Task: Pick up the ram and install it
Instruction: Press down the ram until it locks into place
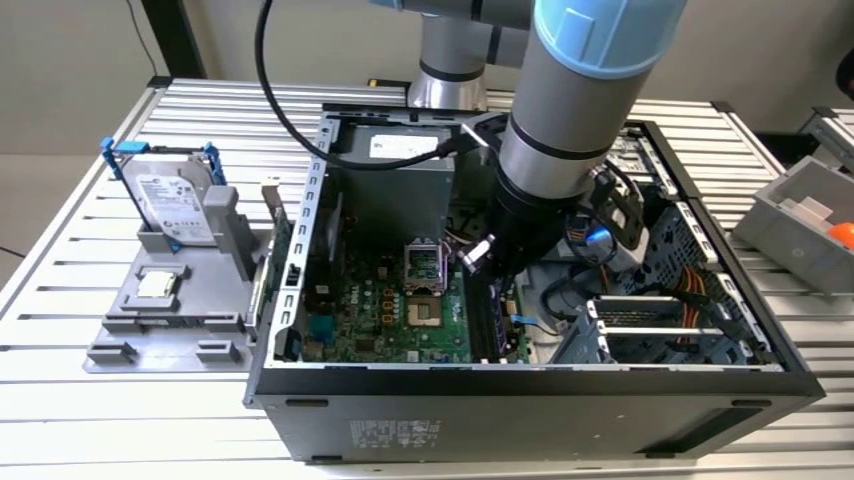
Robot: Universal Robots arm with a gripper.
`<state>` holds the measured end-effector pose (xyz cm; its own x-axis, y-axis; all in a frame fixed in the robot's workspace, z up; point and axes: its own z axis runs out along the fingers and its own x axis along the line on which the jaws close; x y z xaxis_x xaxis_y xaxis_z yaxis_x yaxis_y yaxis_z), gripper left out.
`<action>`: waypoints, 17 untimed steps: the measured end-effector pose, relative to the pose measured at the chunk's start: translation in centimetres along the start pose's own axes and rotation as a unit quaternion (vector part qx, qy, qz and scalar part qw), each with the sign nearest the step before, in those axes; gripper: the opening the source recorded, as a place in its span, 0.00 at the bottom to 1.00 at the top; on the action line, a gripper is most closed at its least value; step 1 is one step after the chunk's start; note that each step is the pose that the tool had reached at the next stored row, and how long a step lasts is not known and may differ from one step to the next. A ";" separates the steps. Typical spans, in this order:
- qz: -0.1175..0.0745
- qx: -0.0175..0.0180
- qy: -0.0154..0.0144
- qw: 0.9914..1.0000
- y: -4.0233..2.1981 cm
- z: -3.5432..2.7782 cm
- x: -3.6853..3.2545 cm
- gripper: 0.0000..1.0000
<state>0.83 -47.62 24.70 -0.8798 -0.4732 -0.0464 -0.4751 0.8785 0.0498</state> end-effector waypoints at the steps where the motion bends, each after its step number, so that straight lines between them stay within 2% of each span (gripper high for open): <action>1: -0.002 0.000 0.000 1.000 0.00 0.00 0.00 0.00; 7: -0.019 -0.001 0.001 1.000 0.00 0.00 -0.05 0.00; 17: -0.032 -0.002 0.002 0.999 -0.04 0.00 -0.15 0.00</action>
<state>0.98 -47.59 24.70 -0.8473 -0.5291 -0.0465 -0.5309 0.8459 0.0499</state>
